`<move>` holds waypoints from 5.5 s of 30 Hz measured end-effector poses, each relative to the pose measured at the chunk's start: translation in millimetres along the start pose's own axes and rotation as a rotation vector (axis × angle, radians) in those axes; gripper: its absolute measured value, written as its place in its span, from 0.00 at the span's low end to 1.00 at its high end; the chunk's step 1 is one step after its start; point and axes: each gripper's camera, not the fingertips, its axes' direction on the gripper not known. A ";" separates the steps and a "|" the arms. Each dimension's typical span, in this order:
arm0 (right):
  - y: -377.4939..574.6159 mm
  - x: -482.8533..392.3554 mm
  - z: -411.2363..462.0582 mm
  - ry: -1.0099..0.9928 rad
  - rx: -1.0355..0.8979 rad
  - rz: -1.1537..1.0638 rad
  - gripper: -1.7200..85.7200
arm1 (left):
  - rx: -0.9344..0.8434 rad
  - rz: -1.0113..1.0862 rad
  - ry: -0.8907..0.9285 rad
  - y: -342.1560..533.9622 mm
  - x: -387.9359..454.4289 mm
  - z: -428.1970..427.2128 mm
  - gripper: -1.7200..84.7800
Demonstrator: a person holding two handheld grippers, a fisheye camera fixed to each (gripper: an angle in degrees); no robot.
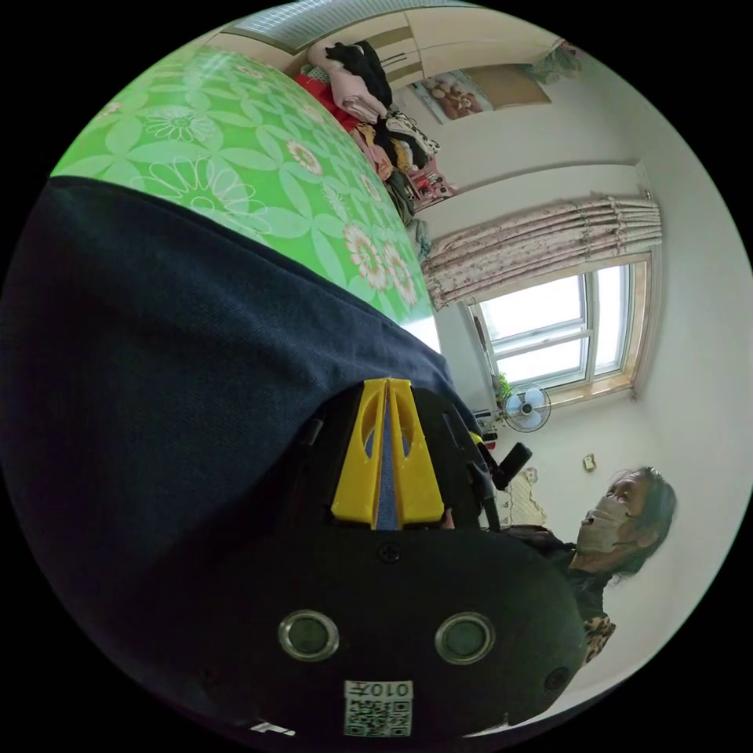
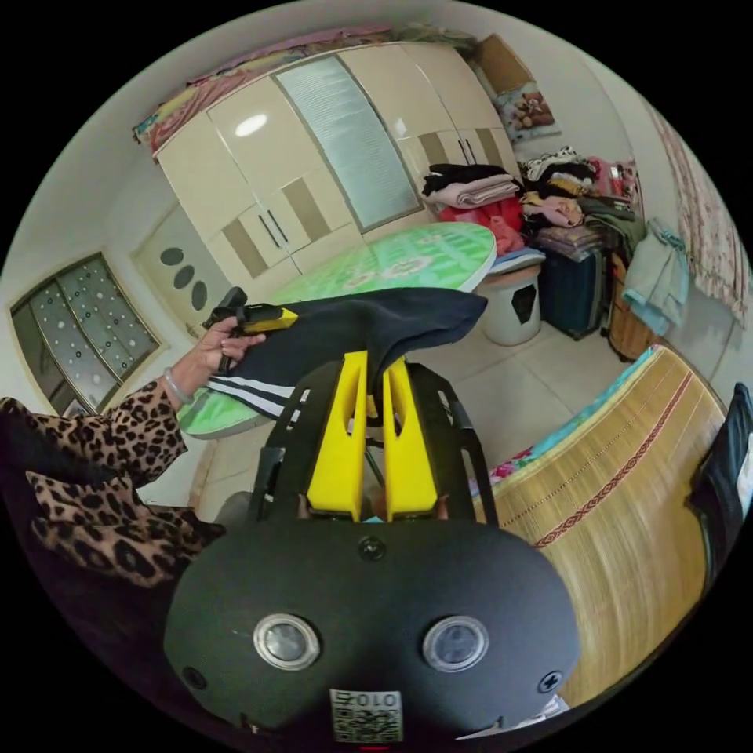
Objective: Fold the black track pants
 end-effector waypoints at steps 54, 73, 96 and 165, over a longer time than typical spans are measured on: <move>-83.1 -186.3 259.8 -1.151 -0.469 -0.190 0.14 | 1.355 -0.548 0.280 799.2 -198.1 -340.4 0.16; -48.3 -211.9 305.5 -1.175 -0.589 -0.193 0.08 | 1.679 -0.504 0.875 777.9 -341.9 -364.3 0.21; -65.8 -76.4 249.5 -1.339 -0.215 0.074 0.07 | 1.238 0.013 -0.222 483.0 18.8 -445.3 0.05; -238.7 -140.5 426.0 -0.658 -0.794 0.126 0.09 | 0.127 0.941 -1.742 247.5 402.1 223.3 0.03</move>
